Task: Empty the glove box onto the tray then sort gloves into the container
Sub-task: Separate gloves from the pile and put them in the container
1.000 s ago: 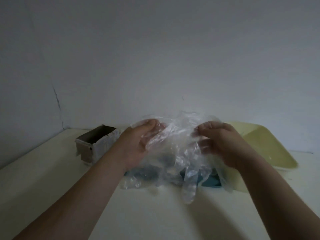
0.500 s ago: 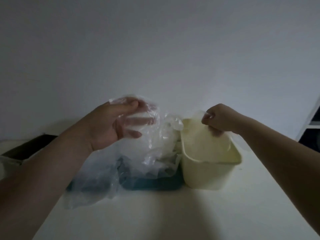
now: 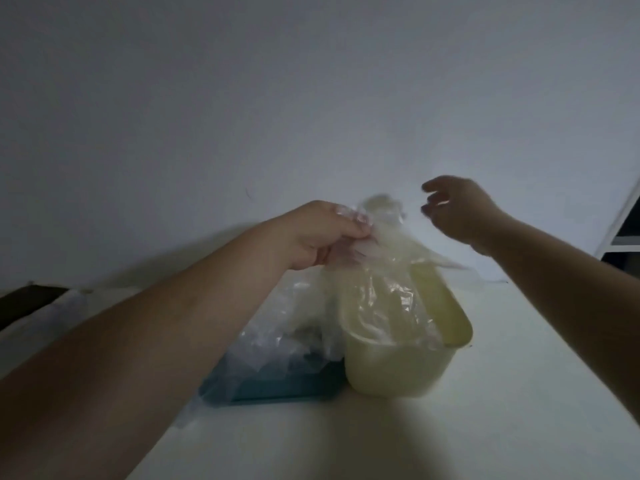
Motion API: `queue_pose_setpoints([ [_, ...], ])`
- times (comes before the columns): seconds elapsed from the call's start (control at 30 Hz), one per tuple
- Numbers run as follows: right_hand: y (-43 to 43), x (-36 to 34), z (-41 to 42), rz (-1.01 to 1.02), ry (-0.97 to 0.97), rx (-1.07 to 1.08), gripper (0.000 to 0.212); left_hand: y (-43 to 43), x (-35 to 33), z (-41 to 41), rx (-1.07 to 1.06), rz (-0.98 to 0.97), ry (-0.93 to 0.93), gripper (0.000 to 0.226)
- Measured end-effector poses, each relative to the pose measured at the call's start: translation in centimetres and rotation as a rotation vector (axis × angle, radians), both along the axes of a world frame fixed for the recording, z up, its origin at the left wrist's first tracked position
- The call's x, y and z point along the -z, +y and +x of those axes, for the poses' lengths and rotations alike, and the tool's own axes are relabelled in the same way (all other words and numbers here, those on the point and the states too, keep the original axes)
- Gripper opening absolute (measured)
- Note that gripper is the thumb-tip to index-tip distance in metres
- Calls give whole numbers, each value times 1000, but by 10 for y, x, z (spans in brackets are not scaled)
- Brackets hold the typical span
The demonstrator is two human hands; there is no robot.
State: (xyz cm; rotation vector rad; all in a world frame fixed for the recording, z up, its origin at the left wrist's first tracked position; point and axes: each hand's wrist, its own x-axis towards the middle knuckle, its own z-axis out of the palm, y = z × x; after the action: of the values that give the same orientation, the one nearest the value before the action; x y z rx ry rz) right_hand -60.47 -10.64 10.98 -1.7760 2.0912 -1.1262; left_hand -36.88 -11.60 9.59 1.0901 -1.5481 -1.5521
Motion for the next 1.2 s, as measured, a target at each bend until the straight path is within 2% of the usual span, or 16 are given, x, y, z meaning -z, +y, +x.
queue_pose_setpoints([
  [0.07, 19, -7, -6, -75, -75, -46, 33, -13, 11, -18, -63, -11, -95, 14],
  [0.13, 39, -15, 9, 20, -100, -173, 32, -19, 19, -32, -109, -24, -146, 20],
  [0.2, 57, -11, 29, 223, 58, -292, 36, -25, 26, -42, -139, -93, -218, 21],
  [0.27, 70, 0, 48, 500, 327, -388, 60, -29, 29, -45, -174, -185, -278, 17],
  [0.33, 71, 14, 68, 663, 529, -421, 76, -30, 30, -42, -235, -235, -277, 33],
  [0.37, 66, 23, 74, 696, 569, -424, 80, -30, 29, -38, -274, -266, -260, 40],
  [0.5, 44, 51, 91, 771, 716, -418, 76, -21, 23, -11, -369, -353, -193, 40],
  [0.63, 29, 66, 99, 982, 842, -449, 60, -1, 20, 19, -360, -363, -171, 33],
  [0.7, 30, 64, 101, 1030, 865, -447, 62, 11, 20, 33, -332, -379, -178, 30],
  [0.9, 56, 11, 113, 816, 882, -362, 72, 50, 23, 73, -315, -458, -244, 19],
  [1.03, 73, -9, 144, 571, 838, -373, 53, 77, 38, 109, -323, -528, -355, 16],
  [1.13, 82, -2, 189, 307, 713, -490, 37, 93, 53, 147, -362, -561, -487, 14],
  [1.2, 85, 14, 229, 231, 636, -613, 32, 106, 63, 182, -403, -585, -604, 12],
])
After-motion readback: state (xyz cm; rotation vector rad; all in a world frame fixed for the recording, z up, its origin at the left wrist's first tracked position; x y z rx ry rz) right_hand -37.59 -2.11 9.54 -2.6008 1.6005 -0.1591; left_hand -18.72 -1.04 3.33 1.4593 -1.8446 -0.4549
